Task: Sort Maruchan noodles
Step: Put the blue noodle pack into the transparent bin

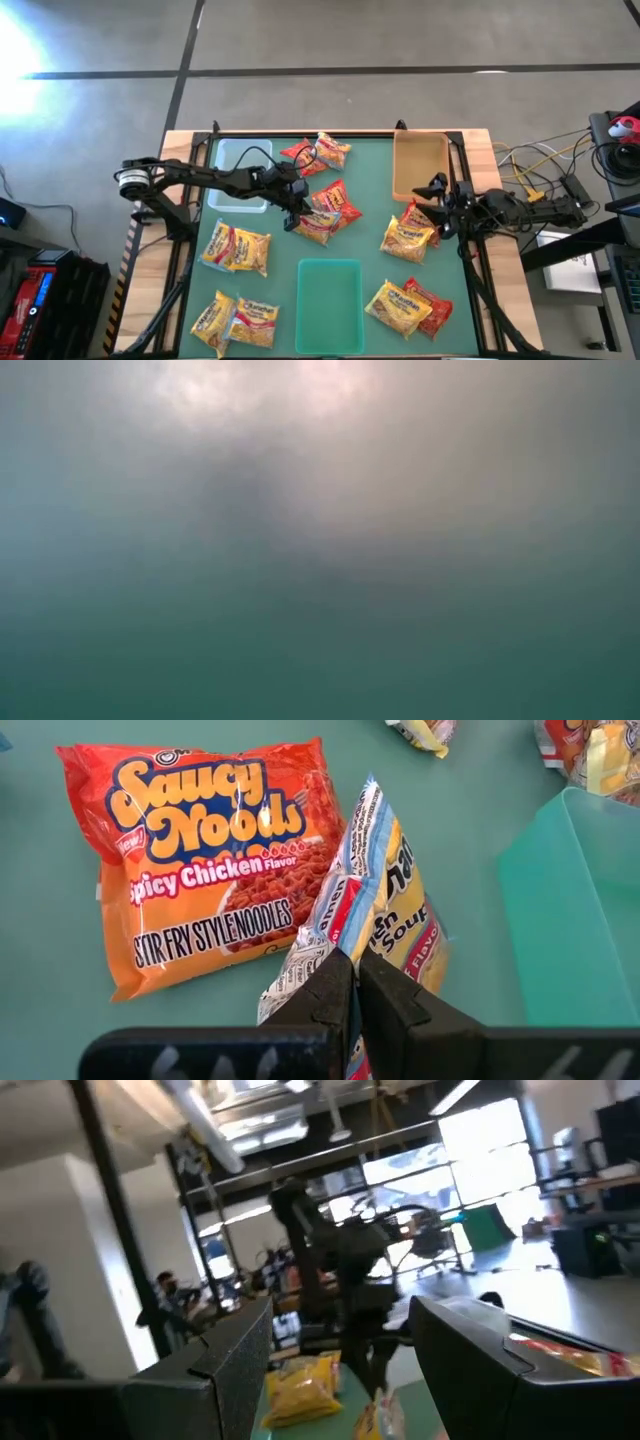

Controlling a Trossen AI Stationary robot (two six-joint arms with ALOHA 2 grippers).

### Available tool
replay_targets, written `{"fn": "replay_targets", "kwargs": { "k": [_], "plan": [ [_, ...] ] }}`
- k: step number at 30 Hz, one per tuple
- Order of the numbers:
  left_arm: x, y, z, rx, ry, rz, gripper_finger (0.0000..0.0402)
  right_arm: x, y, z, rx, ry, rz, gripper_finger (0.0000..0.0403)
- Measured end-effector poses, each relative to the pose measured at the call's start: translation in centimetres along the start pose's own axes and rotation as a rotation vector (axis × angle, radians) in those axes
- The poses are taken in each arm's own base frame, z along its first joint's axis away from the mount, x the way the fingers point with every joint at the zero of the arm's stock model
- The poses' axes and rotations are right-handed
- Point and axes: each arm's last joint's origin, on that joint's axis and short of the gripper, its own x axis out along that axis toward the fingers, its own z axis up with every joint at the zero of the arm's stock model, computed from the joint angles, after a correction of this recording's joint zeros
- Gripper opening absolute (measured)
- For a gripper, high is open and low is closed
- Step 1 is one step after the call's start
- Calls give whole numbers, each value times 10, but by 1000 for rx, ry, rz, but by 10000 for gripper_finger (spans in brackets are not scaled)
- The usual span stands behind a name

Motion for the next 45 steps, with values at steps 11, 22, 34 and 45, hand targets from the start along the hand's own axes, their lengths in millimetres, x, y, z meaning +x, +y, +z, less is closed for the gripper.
{"fn": "replay_targets", "kwargs": {
  "k": [11,22,34,45],
  "plan": [
    [0,0,1,1,-4,0,0,4,-1,-4,172,30,-28,224],
    [0,0,1,1,-5,0,0,18,7,12,160,28,-19,224],
    [0,0,0,-32,-3,-1,0,62,14,7,218,300,-143,224],
    [0,0,0,-23,1,0,0,102,21,7,312,513,-287,224]
  ]
}}
